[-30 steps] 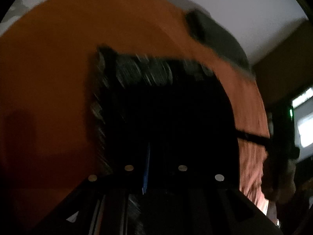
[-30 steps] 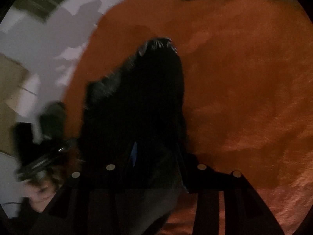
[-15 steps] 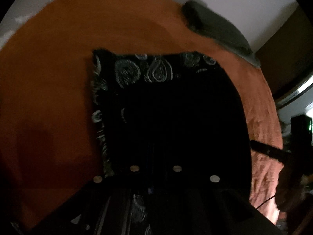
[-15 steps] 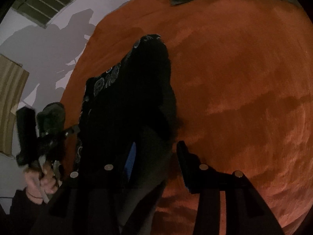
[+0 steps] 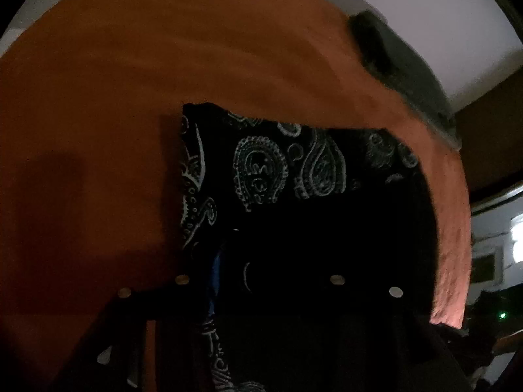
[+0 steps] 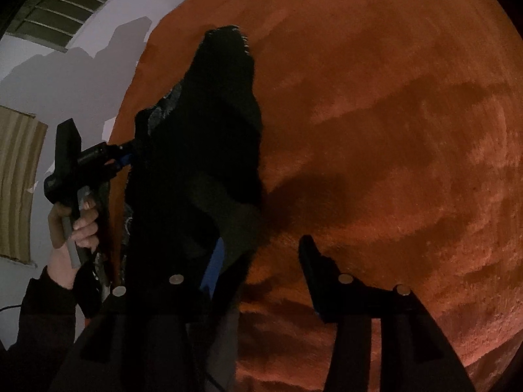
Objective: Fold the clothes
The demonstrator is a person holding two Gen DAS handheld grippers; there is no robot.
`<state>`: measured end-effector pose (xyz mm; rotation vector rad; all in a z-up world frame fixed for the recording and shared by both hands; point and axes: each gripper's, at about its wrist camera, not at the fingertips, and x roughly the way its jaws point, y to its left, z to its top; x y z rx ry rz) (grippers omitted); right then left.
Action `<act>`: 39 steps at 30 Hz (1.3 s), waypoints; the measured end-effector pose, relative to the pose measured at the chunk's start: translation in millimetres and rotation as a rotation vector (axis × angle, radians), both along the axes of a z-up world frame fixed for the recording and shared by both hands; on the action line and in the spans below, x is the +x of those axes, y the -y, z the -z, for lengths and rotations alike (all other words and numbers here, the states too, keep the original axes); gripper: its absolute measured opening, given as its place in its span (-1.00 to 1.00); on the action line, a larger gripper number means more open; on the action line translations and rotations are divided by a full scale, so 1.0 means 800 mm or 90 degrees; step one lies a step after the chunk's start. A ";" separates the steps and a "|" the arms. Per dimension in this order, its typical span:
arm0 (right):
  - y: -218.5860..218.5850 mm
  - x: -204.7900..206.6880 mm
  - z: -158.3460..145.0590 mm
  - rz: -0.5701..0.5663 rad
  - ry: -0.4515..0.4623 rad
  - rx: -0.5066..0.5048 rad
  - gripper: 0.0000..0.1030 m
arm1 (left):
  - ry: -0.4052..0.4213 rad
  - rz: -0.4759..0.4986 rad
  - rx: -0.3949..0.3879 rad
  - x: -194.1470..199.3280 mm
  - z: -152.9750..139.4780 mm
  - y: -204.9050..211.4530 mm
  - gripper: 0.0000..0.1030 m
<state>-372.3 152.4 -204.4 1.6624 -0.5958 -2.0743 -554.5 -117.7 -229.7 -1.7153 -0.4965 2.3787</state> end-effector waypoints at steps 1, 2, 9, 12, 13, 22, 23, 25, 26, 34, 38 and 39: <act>-0.002 0.000 0.002 0.005 0.005 -0.004 -0.09 | 0.006 0.015 -0.004 -0.002 0.006 -0.005 -0.15; -0.003 -0.001 0.003 0.007 0.008 -0.007 -0.09 | 0.004 0.028 -0.012 -0.001 0.010 -0.011 -0.15; 0.001 -0.004 0.002 0.006 0.003 -0.011 -0.09 | -0.033 0.026 0.027 -0.003 0.014 -0.012 -0.95; -0.003 -0.001 0.002 0.014 0.002 -0.009 -0.09 | -0.052 0.012 0.017 0.002 0.005 -0.006 -0.96; -0.005 -0.001 0.003 0.018 0.004 -0.010 -0.09 | -0.059 0.002 0.021 0.006 -0.001 -0.003 -0.96; -0.011 -0.002 0.002 0.038 -0.002 -0.007 -0.09 | -0.083 -0.051 -0.035 0.014 -0.007 0.016 -0.95; -0.011 -0.002 0.002 0.039 -0.002 -0.008 -0.09 | -0.071 -0.065 -0.039 0.013 0.002 0.020 -0.95; -0.008 -0.003 0.000 0.037 -0.008 -0.005 -0.09 | -0.064 -0.081 -0.041 0.013 0.013 0.022 -0.95; -0.007 -0.003 -0.001 0.036 -0.011 -0.003 -0.09 | -0.063 -0.088 -0.042 0.012 0.017 0.022 -0.95; 0.014 -0.013 -0.018 0.002 -0.070 0.022 -0.09 | -0.129 -0.069 -0.021 0.009 -0.018 0.004 -0.95; 0.030 -0.042 -0.019 -0.018 -0.084 0.022 -0.08 | -0.087 -0.040 -0.093 -0.009 0.014 -0.015 -0.90; 0.034 -0.053 -0.024 -0.019 -0.094 0.029 -0.02 | -0.079 -0.041 -0.093 -0.011 0.023 -0.017 -0.88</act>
